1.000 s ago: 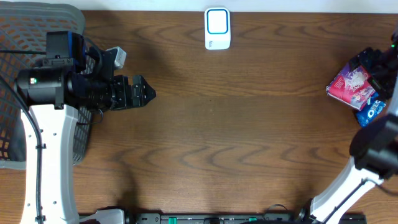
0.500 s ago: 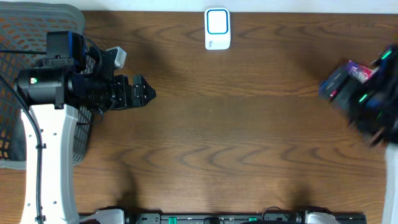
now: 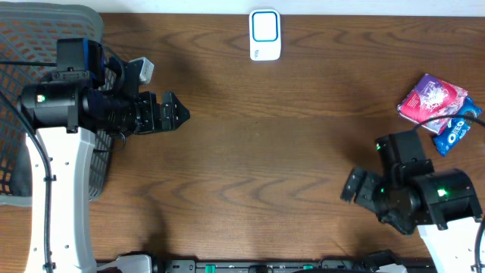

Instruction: Scan the item barcode

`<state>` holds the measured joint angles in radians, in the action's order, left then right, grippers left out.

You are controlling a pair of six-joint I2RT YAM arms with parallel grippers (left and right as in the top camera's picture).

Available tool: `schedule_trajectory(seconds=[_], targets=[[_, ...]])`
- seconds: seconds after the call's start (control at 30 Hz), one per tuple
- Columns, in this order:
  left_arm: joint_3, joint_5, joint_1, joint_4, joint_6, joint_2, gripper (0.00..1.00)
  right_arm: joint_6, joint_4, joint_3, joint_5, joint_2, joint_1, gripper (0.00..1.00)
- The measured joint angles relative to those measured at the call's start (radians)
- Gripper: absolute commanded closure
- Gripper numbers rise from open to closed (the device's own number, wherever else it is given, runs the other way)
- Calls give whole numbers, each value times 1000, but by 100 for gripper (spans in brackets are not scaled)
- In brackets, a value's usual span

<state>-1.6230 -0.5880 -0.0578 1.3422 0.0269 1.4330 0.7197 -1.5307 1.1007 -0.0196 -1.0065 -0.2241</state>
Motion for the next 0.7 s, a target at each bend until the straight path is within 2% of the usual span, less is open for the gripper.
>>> schedule_trajectory(seconds=[0.13,0.3,0.7], targets=[[0,0,0,0,0,0,2,5,-79,-28,-25,0,0,1],[0,0,0,0,0,0,2,-27,-74,-29,-43,0,0,1],[0,0,0,0,0,0,2,-172,190,-31,-55,68,-45,1]])
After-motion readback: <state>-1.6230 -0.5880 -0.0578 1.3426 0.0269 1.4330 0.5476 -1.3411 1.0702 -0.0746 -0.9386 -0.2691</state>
